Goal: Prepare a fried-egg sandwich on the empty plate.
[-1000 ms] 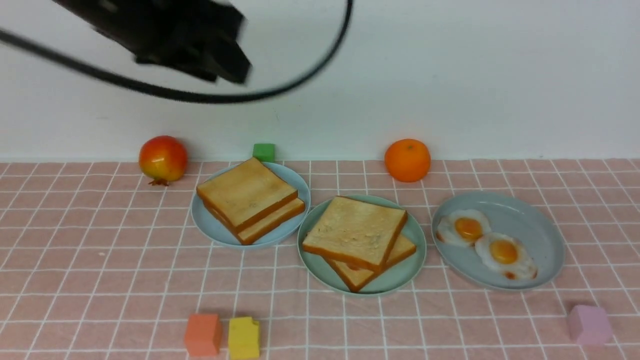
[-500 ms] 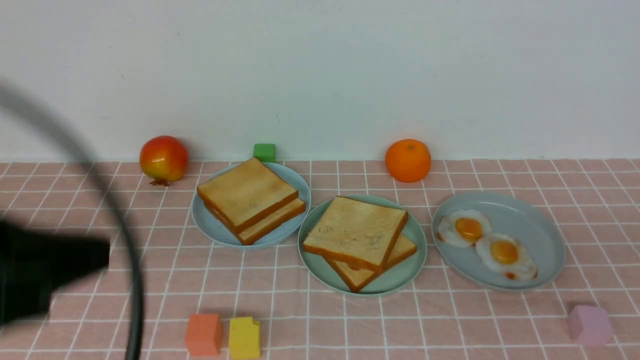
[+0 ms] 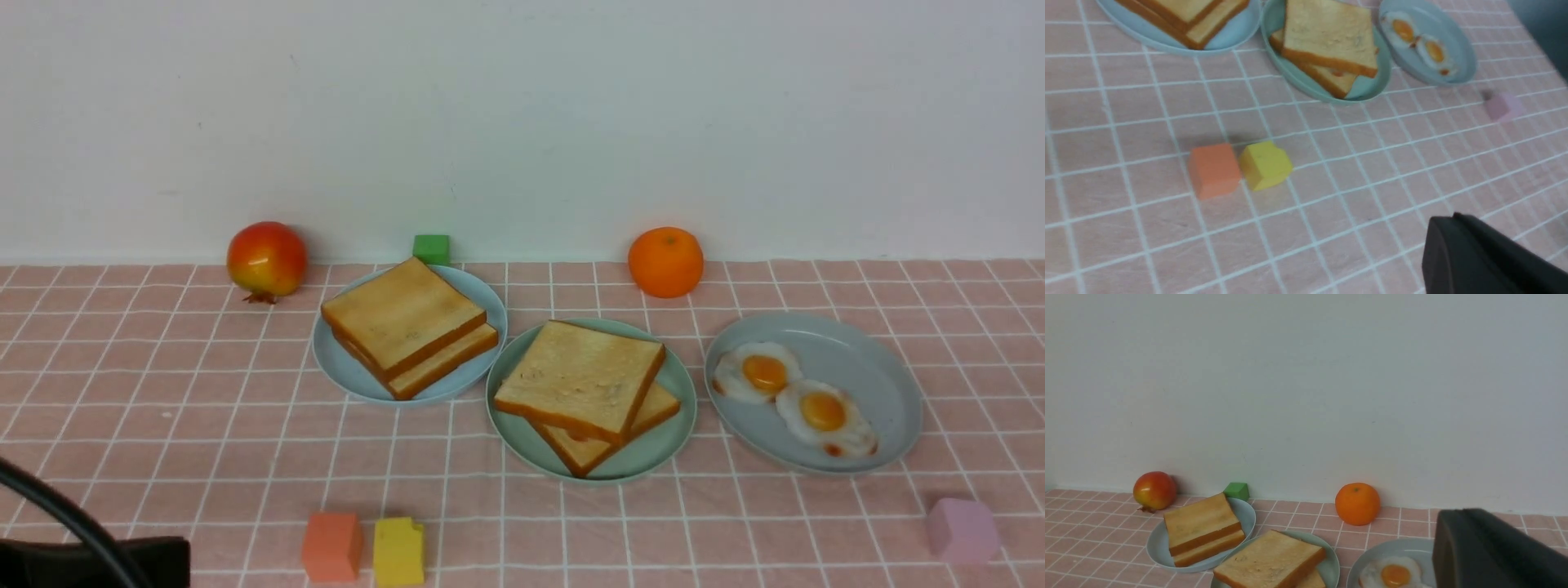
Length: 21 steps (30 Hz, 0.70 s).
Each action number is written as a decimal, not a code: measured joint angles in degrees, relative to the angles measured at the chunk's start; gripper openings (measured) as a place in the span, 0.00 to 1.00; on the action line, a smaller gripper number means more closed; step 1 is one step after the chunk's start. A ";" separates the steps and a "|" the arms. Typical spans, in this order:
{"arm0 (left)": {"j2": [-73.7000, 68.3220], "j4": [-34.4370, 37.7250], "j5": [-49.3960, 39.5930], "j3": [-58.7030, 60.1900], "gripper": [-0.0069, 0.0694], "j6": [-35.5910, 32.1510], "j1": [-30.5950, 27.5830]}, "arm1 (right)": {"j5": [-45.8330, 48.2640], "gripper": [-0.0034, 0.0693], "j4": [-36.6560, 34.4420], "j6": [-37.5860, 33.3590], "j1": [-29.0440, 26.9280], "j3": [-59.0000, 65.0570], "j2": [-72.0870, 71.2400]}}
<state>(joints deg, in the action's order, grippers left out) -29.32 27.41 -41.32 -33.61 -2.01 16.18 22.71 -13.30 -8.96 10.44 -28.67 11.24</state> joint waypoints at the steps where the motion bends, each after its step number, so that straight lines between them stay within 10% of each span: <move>1: 0.00 -0.25 0.54 0.05 0.11 0.01 0.00 | 0.00 0.11 0.00 0.00 0.00 0.00 0.00; 15: 12.02 -21.60 28.34 14.75 0.11 12.96 0.00 | 0.00 0.14 0.00 0.00 0.00 0.00 0.00; 21: 25.37 -30.84 23.59 27.33 0.11 20.90 0.00 | 0.00 0.15 0.00 0.00 0.00 0.00 0.00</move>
<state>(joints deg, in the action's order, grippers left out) -3.95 -3.44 -17.73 -6.28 18.89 16.18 22.71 -13.30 -8.96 10.44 -28.67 11.24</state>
